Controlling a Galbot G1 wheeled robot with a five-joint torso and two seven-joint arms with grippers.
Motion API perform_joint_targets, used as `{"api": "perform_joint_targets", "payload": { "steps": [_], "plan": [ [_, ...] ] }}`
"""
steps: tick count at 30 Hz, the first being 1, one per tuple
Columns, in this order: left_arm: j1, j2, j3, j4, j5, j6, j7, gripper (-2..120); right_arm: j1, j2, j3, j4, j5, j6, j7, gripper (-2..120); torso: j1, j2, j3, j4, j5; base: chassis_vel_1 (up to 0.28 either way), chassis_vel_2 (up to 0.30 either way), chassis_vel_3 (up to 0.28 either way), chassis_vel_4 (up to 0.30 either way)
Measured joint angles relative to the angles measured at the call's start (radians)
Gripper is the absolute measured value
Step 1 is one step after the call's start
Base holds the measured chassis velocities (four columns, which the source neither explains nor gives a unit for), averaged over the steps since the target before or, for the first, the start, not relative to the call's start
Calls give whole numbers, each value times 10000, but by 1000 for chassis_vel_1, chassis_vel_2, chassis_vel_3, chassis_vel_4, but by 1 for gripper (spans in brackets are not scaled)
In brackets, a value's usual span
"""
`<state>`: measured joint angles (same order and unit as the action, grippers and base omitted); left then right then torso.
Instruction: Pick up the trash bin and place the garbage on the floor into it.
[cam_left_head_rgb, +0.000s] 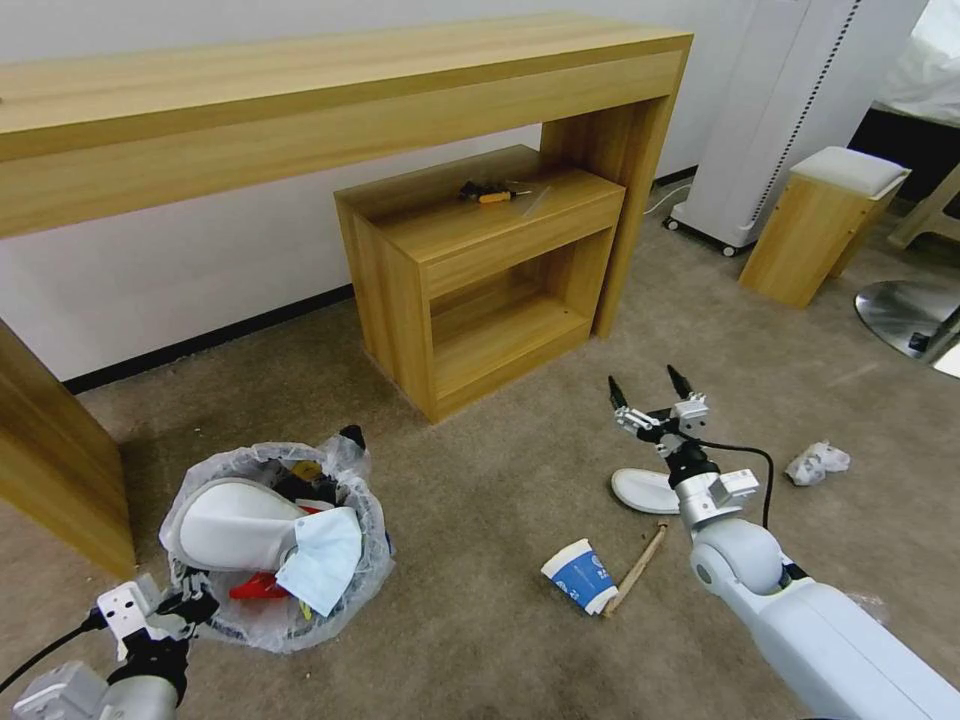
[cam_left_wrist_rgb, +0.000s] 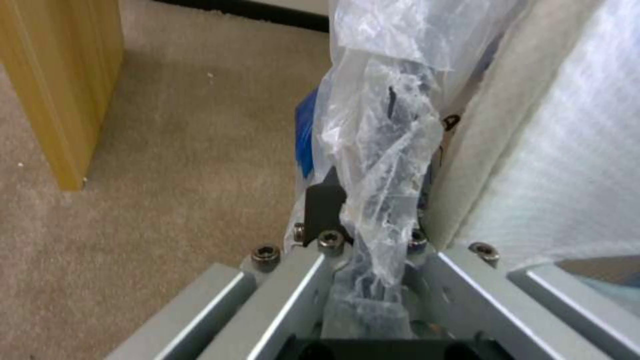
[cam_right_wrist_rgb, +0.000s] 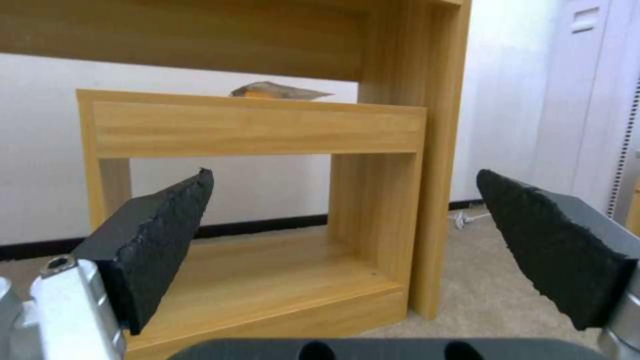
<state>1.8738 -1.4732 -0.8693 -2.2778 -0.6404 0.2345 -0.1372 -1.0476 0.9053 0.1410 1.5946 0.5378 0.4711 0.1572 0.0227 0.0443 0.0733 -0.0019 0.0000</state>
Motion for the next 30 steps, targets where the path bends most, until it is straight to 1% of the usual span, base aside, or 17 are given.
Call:
{"api": "perform_joint_targets", "payload": {
  "steps": [5, 13, 24, 30],
  "plan": [
    [-58, -125, 93, 142, 383, -78, 166, 0, -314, 212, 316, -225, 122, 123, -54, 99, 0, 0, 0, -2, 0, 0, 0, 0, 0],
    [-63, -149, 41, 221, 653, -159, 186, 0, -347, 477, 583, -517, 209, 139, -78, 96, 0, 0, 0, 0, 1, 0, 0, 0, 0],
    [-14, -248, 34, 168, 765, -231, 195, 0, -390, 539, 689, -453, 355, 148, -185, 93, 0, 0, 0, 1, 0, 0, 0, 0, 0],
    [-3, -258, 60, 189, 796, -250, 201, 0, -452, 537, 766, -466, 358, 211, -258, 92, 0, 0, 1, 0, 0, -51, -44, -60, -55]
  ]
}}
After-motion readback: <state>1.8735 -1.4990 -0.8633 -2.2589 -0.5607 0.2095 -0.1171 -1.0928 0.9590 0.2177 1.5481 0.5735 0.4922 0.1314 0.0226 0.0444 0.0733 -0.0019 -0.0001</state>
